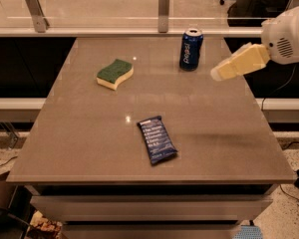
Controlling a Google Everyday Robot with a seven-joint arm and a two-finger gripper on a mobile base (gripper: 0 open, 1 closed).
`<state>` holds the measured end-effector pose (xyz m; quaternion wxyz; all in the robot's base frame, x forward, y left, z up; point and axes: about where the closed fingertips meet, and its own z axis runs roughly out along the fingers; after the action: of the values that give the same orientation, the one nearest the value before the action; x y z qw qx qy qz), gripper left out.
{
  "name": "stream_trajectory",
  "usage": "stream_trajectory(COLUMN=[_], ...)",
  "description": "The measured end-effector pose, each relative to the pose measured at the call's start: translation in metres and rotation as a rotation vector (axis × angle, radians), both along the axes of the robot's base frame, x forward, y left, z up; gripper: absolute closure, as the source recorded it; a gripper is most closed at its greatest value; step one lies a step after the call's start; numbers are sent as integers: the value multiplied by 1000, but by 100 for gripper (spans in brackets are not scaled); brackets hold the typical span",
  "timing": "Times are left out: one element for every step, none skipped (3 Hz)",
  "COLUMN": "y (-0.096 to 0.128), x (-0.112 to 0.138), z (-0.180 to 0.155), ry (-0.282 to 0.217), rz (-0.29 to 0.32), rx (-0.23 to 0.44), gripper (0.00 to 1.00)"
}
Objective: Pick pepsi can
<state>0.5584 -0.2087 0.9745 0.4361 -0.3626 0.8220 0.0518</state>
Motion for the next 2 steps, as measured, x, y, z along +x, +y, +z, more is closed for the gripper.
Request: stream_trajectory(y=[12,21], x=[21,44], z=[-14,-23], ry=[-41,-95], rz=[-36,-52], rx=[69,135], gripper=[0,0])
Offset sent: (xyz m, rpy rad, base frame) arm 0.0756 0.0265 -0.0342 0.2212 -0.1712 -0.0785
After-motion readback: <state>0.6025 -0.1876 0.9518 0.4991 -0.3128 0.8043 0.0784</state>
